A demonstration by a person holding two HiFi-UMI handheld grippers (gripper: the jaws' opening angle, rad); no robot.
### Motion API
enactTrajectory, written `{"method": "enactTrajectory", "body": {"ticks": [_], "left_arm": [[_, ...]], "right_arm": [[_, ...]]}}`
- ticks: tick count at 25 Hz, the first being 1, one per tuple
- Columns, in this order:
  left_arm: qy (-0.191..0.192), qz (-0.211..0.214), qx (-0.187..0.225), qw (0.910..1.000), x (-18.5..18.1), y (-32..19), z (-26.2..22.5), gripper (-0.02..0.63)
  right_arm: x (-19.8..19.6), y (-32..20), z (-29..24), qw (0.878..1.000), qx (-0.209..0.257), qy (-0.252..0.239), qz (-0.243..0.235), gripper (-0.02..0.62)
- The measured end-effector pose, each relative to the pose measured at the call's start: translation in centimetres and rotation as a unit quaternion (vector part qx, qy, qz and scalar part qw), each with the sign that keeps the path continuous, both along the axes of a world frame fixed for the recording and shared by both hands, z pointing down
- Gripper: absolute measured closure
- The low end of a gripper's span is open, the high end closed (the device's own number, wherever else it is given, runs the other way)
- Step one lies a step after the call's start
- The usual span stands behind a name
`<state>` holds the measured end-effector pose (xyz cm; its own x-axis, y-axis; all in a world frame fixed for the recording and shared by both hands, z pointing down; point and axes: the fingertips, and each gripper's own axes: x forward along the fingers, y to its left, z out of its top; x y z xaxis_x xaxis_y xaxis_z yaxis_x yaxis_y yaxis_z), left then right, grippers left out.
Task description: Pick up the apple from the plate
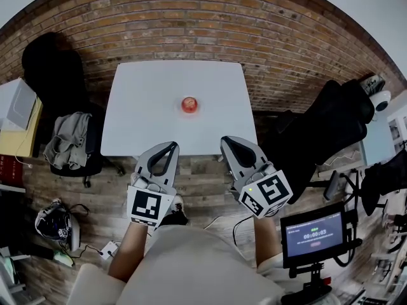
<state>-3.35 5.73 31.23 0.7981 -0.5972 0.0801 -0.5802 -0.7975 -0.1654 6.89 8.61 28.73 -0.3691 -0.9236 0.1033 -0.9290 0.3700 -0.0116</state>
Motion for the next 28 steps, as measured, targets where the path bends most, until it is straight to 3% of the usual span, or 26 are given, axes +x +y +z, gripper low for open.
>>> {"method": "enactTrajectory", "body": {"ticks": [16,28], "left_arm": [[-0.001,0.008,-0.003,1.0000,-2.1,-7.6,0.1,0.601],[0.003,0.035,-0.006,0.9994,-1.4,-12.4,0.2,0.601]], "right_arm": [[-1.9,-6.7,0.6,1.000,-0.008,0.010,0.014,0.594],[-1.8,-11.0,0.8,0.999,-0.017,0.026,0.034,0.594]]}}
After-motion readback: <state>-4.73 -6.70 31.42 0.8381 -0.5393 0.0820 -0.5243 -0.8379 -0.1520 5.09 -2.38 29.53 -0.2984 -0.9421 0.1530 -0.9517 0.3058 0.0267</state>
